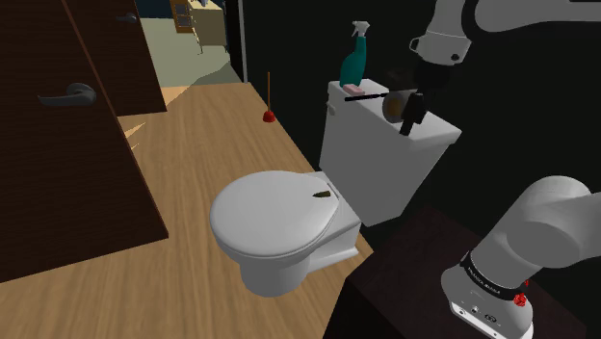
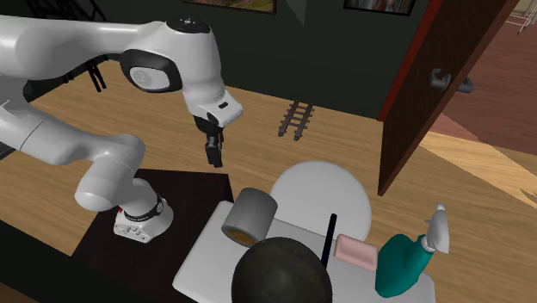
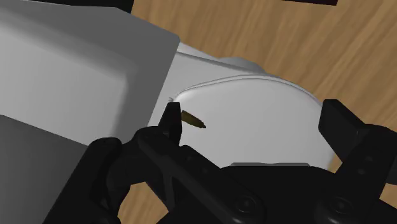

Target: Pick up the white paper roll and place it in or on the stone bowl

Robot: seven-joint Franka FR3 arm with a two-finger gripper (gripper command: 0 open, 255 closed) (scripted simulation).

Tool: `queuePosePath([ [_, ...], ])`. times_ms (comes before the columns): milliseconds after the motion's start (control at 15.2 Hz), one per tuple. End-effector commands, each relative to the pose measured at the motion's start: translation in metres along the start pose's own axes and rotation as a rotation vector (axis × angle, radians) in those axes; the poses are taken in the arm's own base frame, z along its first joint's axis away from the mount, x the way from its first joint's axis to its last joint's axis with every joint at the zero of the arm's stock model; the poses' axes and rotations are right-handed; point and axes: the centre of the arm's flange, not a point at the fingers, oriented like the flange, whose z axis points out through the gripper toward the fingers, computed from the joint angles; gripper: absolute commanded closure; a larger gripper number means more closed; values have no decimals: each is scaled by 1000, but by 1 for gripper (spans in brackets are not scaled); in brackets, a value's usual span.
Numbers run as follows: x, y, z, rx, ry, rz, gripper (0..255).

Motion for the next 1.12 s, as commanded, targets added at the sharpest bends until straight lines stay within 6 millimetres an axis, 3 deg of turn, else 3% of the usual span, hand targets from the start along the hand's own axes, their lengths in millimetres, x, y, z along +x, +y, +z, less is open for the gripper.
queuePosePath([
  [0,0,0,0,0,0,0,0],
  [264,66,-14,31,-349,-355,-322,0],
  [528,110,-29,88,-698,-711,-644,0],
  [660,122,-33,123,-872,-888,-805,0],
  [1056,116,-10,137,-898,-915,-829,0],
])
